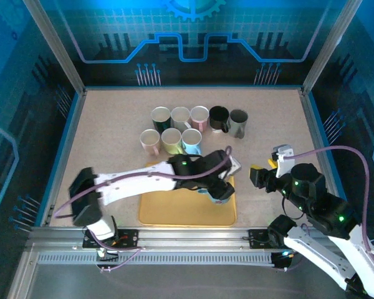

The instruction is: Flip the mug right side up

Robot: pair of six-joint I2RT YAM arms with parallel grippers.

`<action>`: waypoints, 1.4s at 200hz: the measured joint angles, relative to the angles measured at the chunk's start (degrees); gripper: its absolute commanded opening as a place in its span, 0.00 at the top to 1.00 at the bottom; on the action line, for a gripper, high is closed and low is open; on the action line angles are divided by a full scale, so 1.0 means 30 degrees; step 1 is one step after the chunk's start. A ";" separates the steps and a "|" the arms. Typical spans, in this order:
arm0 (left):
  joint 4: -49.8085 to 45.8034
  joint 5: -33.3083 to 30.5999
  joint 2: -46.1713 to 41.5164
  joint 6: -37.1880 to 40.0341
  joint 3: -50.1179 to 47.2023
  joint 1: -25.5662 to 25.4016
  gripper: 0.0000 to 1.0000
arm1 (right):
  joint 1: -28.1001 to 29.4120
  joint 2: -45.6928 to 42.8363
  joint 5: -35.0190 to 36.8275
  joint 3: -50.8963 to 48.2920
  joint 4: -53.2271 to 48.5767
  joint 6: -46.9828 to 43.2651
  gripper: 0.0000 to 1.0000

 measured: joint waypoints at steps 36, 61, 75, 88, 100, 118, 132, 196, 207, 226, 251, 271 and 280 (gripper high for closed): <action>0.2681 0.0729 -0.6098 -0.1829 -0.3614 0.0678 0.82 | -0.0022 0.0109 -0.0692 0.0933 -0.0095 0.0007 0.32; 0.5479 0.1763 -0.9989 -0.4044 -0.7300 0.2703 0.80 | -0.0029 0.0517 -0.1668 0.1020 0.0277 0.0233 0.33; 0.7497 0.2368 -1.1846 -0.5668 -0.9581 0.4284 0.76 | -0.0036 0.0911 -0.2732 0.0962 0.0940 0.0554 0.33; 0.9530 0.2936 -1.3107 -0.7373 -1.1497 0.5799 0.74 | -0.0044 0.1202 -0.3781 0.0685 0.1836 0.0947 0.34; 1.1293 0.3461 -1.3646 -0.8888 -1.2772 0.6900 0.73 | -0.0044 0.1501 -0.4758 0.0255 0.2725 0.1406 0.35; 1.3712 0.4175 -1.3821 -1.0958 -1.3923 0.8000 0.72 | -0.0051 0.2084 -0.6156 -0.0401 0.3971 0.2142 0.35; 1.5249 0.4473 -1.3886 -1.2174 -1.4338 0.8437 0.73 | -0.0051 0.2703 -0.7169 -0.0729 0.4911 0.2659 0.35; 2.1799 0.4597 -1.4979 -1.7835 -1.6203 1.0710 0.74 | -0.0051 0.4991 -1.2160 -0.3410 1.1380 0.5814 0.24; 2.2790 0.4532 -1.4848 -1.8775 -1.6560 1.0987 0.74 | -0.0066 0.5100 -1.2713 -0.3767 1.2764 0.6251 0.22; 2.4094 0.4524 -1.4426 -2.0116 -1.6859 1.1147 0.74 | -0.0087 0.5785 -1.3937 -0.4444 1.5970 0.7373 0.19; 2.5216 0.4524 -1.4134 -2.1267 -1.6925 1.1147 0.74 | -0.0080 0.7759 -1.4965 -0.4575 1.9409 0.8757 0.16; 2.6046 0.4532 -1.4134 -2.1872 -1.6925 1.1147 0.74 | -0.0073 0.9333 -1.5475 -0.4685 2.1937 0.9755 0.16; 2.6330 0.4524 -1.4134 -2.2112 -1.6925 1.1147 0.74 | -0.0066 0.9930 -1.5693 -0.4685 2.2935 1.0127 0.18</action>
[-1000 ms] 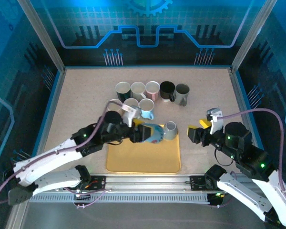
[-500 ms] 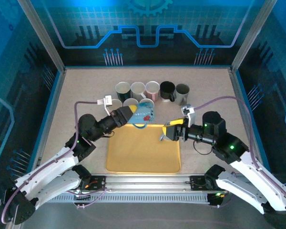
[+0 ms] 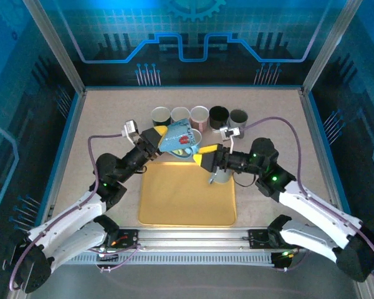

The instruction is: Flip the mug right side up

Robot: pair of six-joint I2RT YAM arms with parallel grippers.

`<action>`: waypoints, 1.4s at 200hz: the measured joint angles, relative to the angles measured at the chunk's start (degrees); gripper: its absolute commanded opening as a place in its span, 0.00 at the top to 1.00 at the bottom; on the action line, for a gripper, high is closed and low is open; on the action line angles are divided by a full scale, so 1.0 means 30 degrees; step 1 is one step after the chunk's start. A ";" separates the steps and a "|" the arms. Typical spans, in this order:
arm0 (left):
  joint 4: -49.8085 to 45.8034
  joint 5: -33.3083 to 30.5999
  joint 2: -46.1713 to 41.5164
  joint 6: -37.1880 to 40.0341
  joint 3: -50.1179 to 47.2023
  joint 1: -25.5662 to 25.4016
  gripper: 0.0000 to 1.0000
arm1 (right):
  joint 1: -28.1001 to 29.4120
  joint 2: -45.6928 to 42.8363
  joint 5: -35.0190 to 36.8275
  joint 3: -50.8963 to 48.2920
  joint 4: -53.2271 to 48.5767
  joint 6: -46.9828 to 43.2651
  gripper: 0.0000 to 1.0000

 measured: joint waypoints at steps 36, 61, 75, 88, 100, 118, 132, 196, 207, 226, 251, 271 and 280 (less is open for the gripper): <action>0.0721 0.0000 -0.0007 -0.0525 -0.0335 0.0000 0.74 | 0.0495 0.2127 -0.0561 0.0022 0.3526 0.1078 0.31; 0.0765 0.0000 0.0000 -0.0743 -0.0627 0.0000 0.74 | 0.1239 0.2958 -0.0678 0.0044 0.4677 0.1341 0.46; 0.0991 0.0066 0.0080 -0.1020 -0.0627 0.0000 0.73 | 0.1574 0.3126 -0.0583 0.0044 0.4962 0.1239 0.56; 0.1421 0.0153 0.0124 -0.1297 -0.0627 0.0000 0.73 | 0.1617 0.3184 -0.0386 0.0044 0.5129 0.1158 0.70; 0.1705 0.0211 0.0124 -0.1588 -0.0627 0.0000 0.73 | 0.1632 0.3220 -0.0124 0.0044 0.5253 0.1129 0.83; 0.1865 0.0219 0.0175 -0.1974 -0.0627 0.0007 0.66 | 0.1676 0.3198 0.0138 0.0029 0.5399 0.0474 0.91; 0.1931 0.0248 0.0291 -0.2033 -0.0634 0.0058 0.53 | 0.1705 0.3155 0.0415 0.0022 0.5209 0.0211 0.97; -0.1064 0.1530 -0.2084 -0.0364 -0.1100 0.0022 0.01 | 0.1843 -0.1362 0.1996 -0.0204 -0.0386 -0.2084 1.00; -0.3140 0.1566 -0.3410 0.0707 -0.0984 0.0022 0.01 | 0.1829 -0.2572 0.2645 -0.0197 -0.1953 -0.2885 1.00; -0.7694 0.1559 -0.5333 0.3417 0.0036 0.0022 0.01 | 0.1829 -0.4299 0.4138 -0.0015 -0.5158 -0.4422 1.00; -1.4513 0.1333 -0.6054 0.7774 0.3315 0.0022 0.01 | 0.1829 -0.5202 0.6739 0.0918 -0.9887 -0.6630 1.00; -1.8950 0.1056 -0.5865 1.1191 0.5646 0.0022 0.01 | 0.1792 -0.5056 0.8910 0.1719 -1.3078 -0.8386 1.00; -2.0553 0.0962 -0.5719 1.2473 0.6317 0.0022 0.01 | 0.1792 -0.4860 0.9770 0.1996 -1.4192 -0.9092 1.00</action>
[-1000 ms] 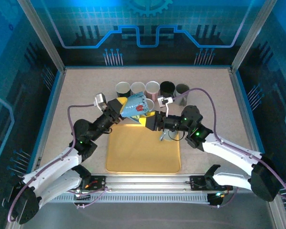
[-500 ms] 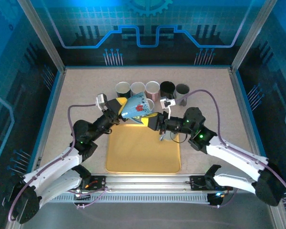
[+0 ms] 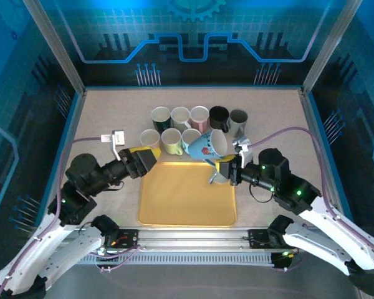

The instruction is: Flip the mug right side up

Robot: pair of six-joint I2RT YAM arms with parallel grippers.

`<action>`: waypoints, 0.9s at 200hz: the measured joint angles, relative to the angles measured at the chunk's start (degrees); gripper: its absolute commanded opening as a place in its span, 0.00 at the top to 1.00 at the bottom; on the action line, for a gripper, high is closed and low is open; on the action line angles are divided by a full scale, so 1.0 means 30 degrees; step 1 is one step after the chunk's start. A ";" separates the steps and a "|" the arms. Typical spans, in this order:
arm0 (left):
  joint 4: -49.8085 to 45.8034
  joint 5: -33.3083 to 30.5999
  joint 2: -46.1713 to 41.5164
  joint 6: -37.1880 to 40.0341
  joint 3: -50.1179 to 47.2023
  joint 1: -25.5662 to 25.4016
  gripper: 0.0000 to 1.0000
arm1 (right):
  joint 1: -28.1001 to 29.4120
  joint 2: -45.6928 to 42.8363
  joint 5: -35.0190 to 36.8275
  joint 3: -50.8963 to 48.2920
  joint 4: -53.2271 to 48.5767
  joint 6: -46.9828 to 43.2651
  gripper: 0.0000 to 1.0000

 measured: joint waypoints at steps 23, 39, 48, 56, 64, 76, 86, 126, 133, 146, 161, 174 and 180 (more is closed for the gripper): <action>-0.3628 -0.0437 0.0437 0.2943 0.0831 0.0000 0.01 | -0.0066 0.0809 0.1778 0.0576 -0.1756 -0.1647 1.00; -0.5464 -0.0823 0.0488 0.4306 0.0838 0.0000 0.01 | -0.0087 0.1792 0.2885 0.1086 -0.2353 -0.2812 1.00; -0.6200 -0.0962 0.0437 0.4881 0.0823 0.0000 0.01 | -0.0087 0.2499 0.3483 0.1494 -0.2550 -0.3432 1.00; -0.6586 -0.1049 0.0306 0.5246 0.0787 0.0000 0.01 | -0.0087 0.3213 0.4014 0.1894 -0.2616 -0.4014 1.00; -0.6798 -0.1137 0.0080 0.5603 0.0663 0.0000 0.01 | -0.0095 0.4007 0.4583 0.2273 -0.2579 -0.4583 1.00; -0.6914 -0.1202 -0.0393 0.5850 0.0364 0.0000 0.01 | -0.0262 0.5144 0.5180 0.2703 -0.2470 -0.5231 1.00; -0.6914 -0.1195 -0.0736 0.6076 0.0087 0.0000 0.01 | -0.0641 0.5916 0.5304 0.2805 -0.2244 -0.5552 1.00; -0.6943 -0.1180 -0.0998 0.6251 -0.0619 0.0000 0.01 | -0.2630 0.8240 0.5661 0.2812 -0.1690 -0.5836 1.00; -0.6929 -0.1173 -0.1035 0.6258 -0.0663 0.0000 0.01 | -0.2936 0.8604 0.5661 0.2820 -0.1545 -0.5836 1.00; -0.6936 -0.1115 -0.1180 0.6266 -0.0729 0.0000 0.01 | -0.3359 0.9245 0.5654 0.2849 -0.1231 -0.5843 1.00; -0.6921 -0.1093 -0.1355 0.6266 -0.0729 0.0000 0.01 | -0.3614 1.0142 0.5646 0.3053 -0.0998 -0.5909 1.00; -0.6921 -0.0984 -0.1523 0.6266 -0.0729 0.0000 0.01 | -0.3679 1.0958 0.5654 0.3264 -0.0831 -0.5974 1.00; -0.6921 -0.0962 -0.1581 0.6258 -0.0729 0.0000 0.01 | -0.3687 1.1300 0.5646 0.3344 -0.0765 -0.5989 1.00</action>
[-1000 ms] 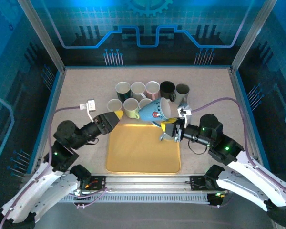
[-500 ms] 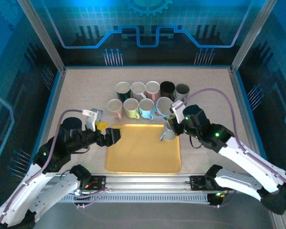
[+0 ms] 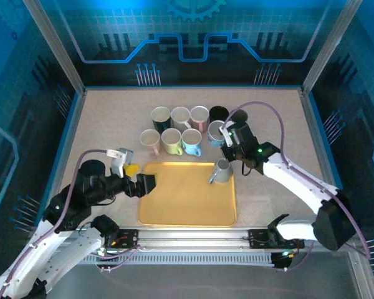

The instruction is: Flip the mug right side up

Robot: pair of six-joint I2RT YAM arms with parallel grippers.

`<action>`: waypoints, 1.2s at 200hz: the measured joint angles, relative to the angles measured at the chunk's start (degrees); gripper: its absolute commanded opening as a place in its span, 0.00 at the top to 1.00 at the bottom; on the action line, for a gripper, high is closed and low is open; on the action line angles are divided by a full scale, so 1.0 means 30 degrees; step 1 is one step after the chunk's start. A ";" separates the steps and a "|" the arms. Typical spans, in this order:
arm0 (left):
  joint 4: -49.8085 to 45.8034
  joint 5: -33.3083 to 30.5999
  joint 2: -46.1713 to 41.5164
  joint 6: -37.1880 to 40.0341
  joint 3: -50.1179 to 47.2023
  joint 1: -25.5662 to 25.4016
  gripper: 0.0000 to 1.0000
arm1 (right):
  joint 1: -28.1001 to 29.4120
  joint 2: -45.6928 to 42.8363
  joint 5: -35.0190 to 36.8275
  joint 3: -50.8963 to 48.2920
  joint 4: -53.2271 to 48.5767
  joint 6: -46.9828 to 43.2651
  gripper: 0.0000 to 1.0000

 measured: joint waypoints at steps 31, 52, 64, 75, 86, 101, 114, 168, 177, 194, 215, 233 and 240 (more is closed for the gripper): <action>0.0044 0.0270 -0.0175 0.0007 -0.0080 0.0000 0.01 | -0.0146 0.1443 -0.0066 0.0022 0.0736 0.0022 1.00; 0.0051 0.0364 -0.0182 0.0007 -0.0102 0.0000 0.01 | -0.0284 0.2382 -0.0153 0.0044 0.1086 0.0036 1.00; 0.0066 0.0466 -0.0182 0.0007 -0.0102 0.0000 0.01 | -0.0321 0.2907 -0.0226 0.0058 0.1275 0.0029 1.00; 0.0066 0.0517 -0.0182 0.0007 -0.0102 0.0000 0.01 | -0.0321 0.3330 -0.0357 0.0080 0.1464 0.0029 1.00; 0.0066 0.0532 -0.0197 0.0007 -0.0102 0.0000 0.01 | -0.0328 0.3701 -0.0466 0.0146 0.1581 0.0029 1.00; 0.0066 0.0634 -0.0233 0.0007 -0.0102 0.0000 0.01 | -0.0386 0.4167 -0.0597 0.0401 0.1668 0.0029 1.00; 0.0073 0.0641 -0.0248 0.0007 -0.0102 0.0000 0.01 | -0.0437 0.4495 -0.0663 0.0612 0.1719 0.0036 1.00; 0.0080 0.0670 -0.0248 0.0007 -0.0102 0.0000 0.01 | -0.0576 0.4962 -0.0882 0.1056 0.1661 0.0175 0.92; 0.0080 0.0714 -0.0248 0.0007 -0.0102 0.0000 0.01 | -0.0576 0.5034 -0.0889 0.1122 0.1574 0.0182 0.90; 0.0080 0.0794 -0.0248 0.0015 -0.0102 0.0000 0.01 | -0.0627 0.5158 -0.0947 0.1195 0.1515 0.0175 0.89; 0.0080 0.0860 -0.0248 0.0015 -0.0102 0.0000 0.01 | -0.0699 0.5260 -0.0954 0.1202 0.1428 0.0175 0.89; 0.0080 0.0867 -0.0248 0.0015 -0.0102 0.0000 0.01 | -0.0758 0.5355 -0.1013 0.1209 0.1355 0.0175 0.88; 0.0087 0.0867 -0.0248 0.0015 -0.0102 0.0000 0.01 | -0.0787 0.5406 -0.1020 0.1217 0.1355 0.0175 0.88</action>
